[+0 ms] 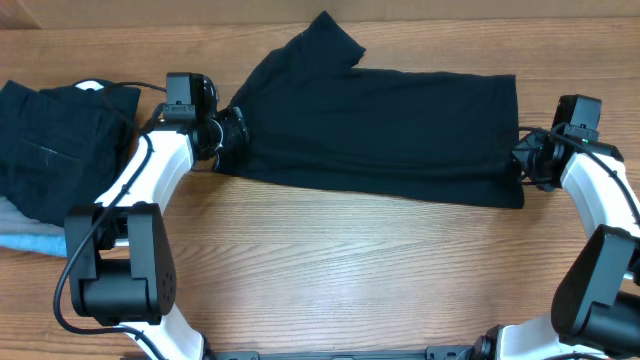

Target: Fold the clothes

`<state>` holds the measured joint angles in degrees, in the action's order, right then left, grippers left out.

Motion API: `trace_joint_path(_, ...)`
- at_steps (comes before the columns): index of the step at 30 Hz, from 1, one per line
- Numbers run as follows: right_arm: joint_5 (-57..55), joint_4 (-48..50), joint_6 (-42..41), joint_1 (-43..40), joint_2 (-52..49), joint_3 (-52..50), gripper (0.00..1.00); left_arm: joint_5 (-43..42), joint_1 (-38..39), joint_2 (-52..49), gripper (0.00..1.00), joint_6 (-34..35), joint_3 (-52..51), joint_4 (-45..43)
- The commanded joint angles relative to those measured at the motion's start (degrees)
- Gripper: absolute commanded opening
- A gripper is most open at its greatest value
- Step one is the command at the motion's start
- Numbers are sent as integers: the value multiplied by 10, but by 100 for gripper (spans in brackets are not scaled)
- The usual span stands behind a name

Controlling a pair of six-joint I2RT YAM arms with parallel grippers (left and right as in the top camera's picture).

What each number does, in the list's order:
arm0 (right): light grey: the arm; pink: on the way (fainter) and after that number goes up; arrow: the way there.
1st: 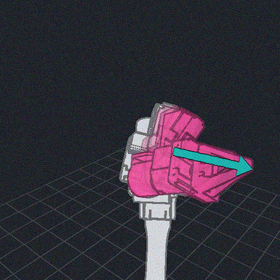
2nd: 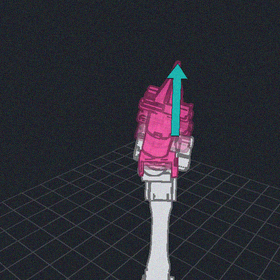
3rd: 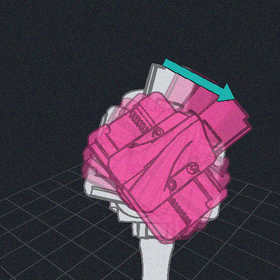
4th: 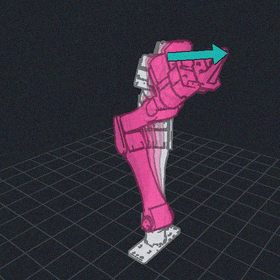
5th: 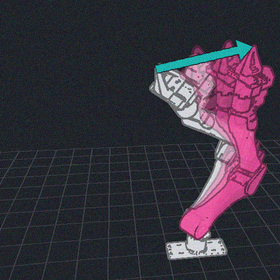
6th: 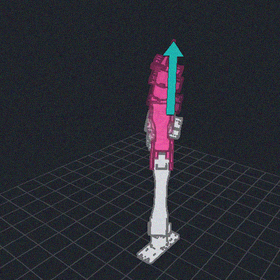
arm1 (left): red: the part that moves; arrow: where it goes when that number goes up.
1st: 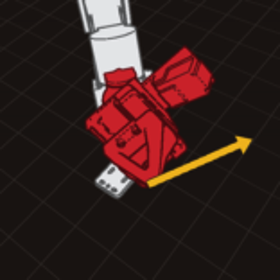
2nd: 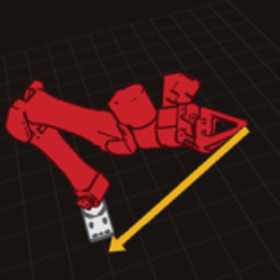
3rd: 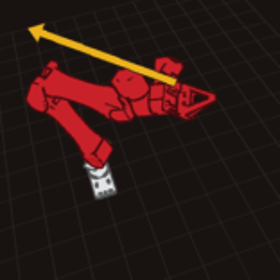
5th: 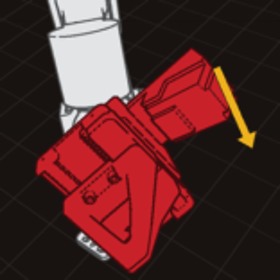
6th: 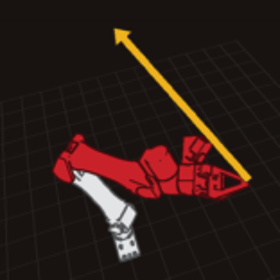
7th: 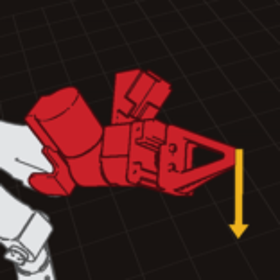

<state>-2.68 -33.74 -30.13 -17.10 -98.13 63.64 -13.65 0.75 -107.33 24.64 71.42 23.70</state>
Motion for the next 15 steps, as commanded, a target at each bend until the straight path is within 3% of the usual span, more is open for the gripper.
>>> trace_joint_path(1, -11, 36, 19, 1, -2, 4, 82, 7, -1, -4, 75, -20, 14, -22)
trace_joint_path(4, 47, 23, 102, 1, 0, 26, 84, -12, -1, 17, 77, -32, 55, 30)
trace_joint_path(7, 57, -96, 109, 1, 8, 74, 81, -12, 6, 49, 78, -70, 125, 154)
trace_joint_path(9, 90, -169, 108, 1, 8, 85, 75, -12, 16, 51, 72, -111, 139, 218)
trace_joint_path(10, 106, -215, 98, 1, 8, 84, 66, -12, 26, 51, 68, -121, 139, 247)
trace_joint_path(11, 105, -247, 88, 1, 8, 83, 34, -12, 37, 51, 57, -128, 139, 262)
trace_joint_path(12, 105, -258, 87, 2, 8, 83, 13, -8, 50, 51, 31, -129, 139, 272)
trace_joint_path(13, 105, -260, 87, 2, 8, 83, 4, 5, 66, 49, 8, -129, 138, 282)
trace_joint_path(15, 105, -259, 87, 2, 6, 80, 4, 49, 101, 37, 6, -129, 138, 295)
